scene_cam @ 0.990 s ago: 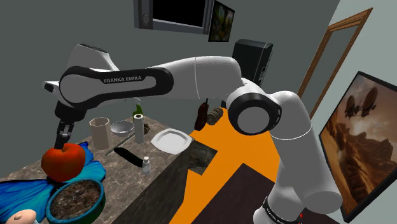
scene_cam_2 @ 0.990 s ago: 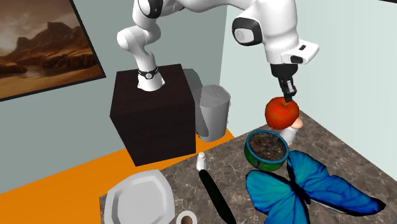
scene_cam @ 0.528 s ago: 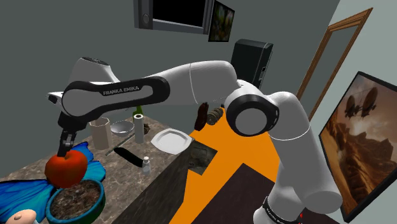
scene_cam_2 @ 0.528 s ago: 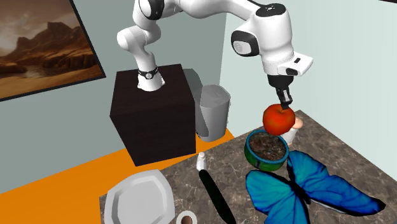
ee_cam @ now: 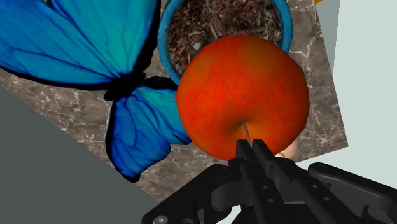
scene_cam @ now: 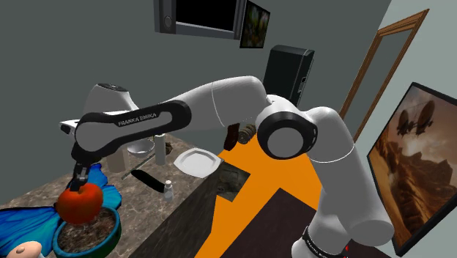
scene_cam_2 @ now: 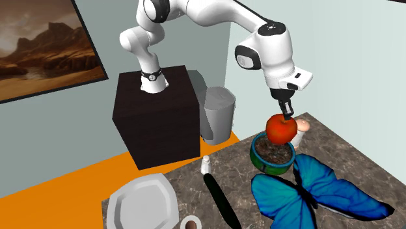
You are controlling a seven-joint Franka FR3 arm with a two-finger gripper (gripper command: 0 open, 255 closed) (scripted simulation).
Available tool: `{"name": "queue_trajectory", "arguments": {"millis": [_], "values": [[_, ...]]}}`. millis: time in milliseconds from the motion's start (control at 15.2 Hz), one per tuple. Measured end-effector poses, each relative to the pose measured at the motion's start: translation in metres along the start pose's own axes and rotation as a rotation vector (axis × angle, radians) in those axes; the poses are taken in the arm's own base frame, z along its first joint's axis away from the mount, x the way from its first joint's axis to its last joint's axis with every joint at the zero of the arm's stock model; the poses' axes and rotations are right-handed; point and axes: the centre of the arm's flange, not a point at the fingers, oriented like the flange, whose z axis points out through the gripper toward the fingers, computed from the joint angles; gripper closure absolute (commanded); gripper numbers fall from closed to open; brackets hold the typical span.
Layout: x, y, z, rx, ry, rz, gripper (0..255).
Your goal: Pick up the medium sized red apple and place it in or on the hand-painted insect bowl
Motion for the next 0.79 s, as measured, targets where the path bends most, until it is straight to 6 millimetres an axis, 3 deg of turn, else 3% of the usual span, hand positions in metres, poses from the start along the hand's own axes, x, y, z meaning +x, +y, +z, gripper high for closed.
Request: {"name": "queue_trajectory", "arguments": {"millis": [528,792], "values": [[-0.017,0.001,0.037,0.000,0.000,0.000,255],[-0.018,0.000,0.040,0.000,0.000,0.000,255]]}}
